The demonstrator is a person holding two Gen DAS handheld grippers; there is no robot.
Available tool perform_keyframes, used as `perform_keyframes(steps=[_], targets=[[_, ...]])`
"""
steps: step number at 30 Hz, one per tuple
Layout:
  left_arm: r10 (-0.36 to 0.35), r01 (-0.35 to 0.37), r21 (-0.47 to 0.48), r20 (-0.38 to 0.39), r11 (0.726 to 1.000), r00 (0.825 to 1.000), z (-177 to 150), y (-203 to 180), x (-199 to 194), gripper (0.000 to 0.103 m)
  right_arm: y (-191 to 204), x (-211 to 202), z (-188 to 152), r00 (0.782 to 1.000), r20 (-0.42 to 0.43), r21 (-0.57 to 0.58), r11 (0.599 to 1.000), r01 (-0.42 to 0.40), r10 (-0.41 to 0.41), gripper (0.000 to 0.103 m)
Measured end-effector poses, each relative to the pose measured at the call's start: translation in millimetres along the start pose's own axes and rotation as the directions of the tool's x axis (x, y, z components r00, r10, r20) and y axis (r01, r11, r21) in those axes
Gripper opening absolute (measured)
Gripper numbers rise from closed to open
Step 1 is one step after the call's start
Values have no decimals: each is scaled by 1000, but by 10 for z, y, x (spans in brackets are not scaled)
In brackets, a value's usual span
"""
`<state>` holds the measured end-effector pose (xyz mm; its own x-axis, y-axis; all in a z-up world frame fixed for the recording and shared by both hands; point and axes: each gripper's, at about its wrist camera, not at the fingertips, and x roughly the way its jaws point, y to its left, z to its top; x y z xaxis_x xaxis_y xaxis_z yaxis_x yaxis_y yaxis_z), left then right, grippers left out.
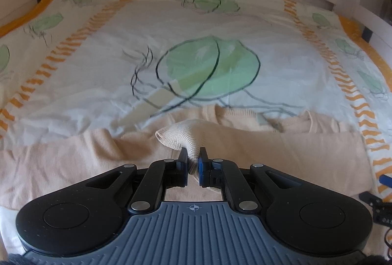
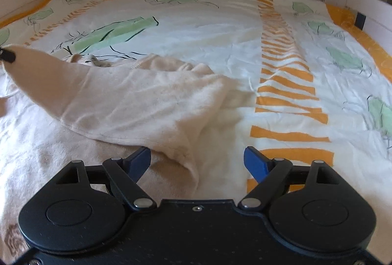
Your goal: Fold small clothes
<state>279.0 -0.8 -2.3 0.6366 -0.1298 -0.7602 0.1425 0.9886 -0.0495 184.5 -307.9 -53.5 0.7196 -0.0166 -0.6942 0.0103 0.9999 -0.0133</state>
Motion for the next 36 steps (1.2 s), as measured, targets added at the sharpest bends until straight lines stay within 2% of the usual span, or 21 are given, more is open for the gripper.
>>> perform_keyframes(steps=[2,4,6,8,11,14,17,19,20,22,26,30,32,35,36], targets=[[4,-4,0,-14,1000,1000,-29,17,37,8,-16,47,0,1000,-18,10,1000,25,-25,84],[12,-12,1,-24,1000,1000,-68,32,71,8,-77,59,-22,996,-38,37,996,86,-84,83],[15,-16,-7,-42,1000,999,-110,53,134,8,-236,43,-43,995,-63,119,989,89,-82,84],[14,-15,-7,-72,1000,997,-164,61,216,8,-379,-23,-58,997,-67,196,979,56,-43,84],[35,-34,7,-109,999,993,-273,63,360,8,-456,-168,-31,999,-35,234,972,5,3,84],[29,-30,0,-146,1000,989,-365,75,489,8,-509,-344,49,997,57,268,961,-72,59,84],[34,-32,14,-134,999,990,-404,71,529,10,-558,-395,185,985,130,304,940,-152,117,84],[42,-37,34,-128,999,991,-416,50,526,10,-556,-288,321,987,113,302,942,-147,117,75],[45,-40,42,-126,998,991,-425,43,523,10,-550,-223,380,988,104,289,947,-142,117,62],[50,-44,55,-118,998,992,-442,29,532,10,-541,-66,472,989,87,278,950,-142,123,52],[58,-53,59,-81,997,995,-500,12,520,11,-587,267,513,985,68,327,929,-171,157,51],[65,-65,50,-16,997,998,-585,21,503,22,-585,418,511,989,79,315,938,-143,124,53],[73,-73,36,16,997,997,-629,39,497,28,-600,498,506,987,69,318,935,-159,144,53],[86,-88,34,35,996,996,-645,46,493,36,-633,600,457,980,65,364,910,-200,189,53],[95,-97,34,39,995,995,-645,46,492,42,-638,613,446,978,72,372,904,-210,197,50]])
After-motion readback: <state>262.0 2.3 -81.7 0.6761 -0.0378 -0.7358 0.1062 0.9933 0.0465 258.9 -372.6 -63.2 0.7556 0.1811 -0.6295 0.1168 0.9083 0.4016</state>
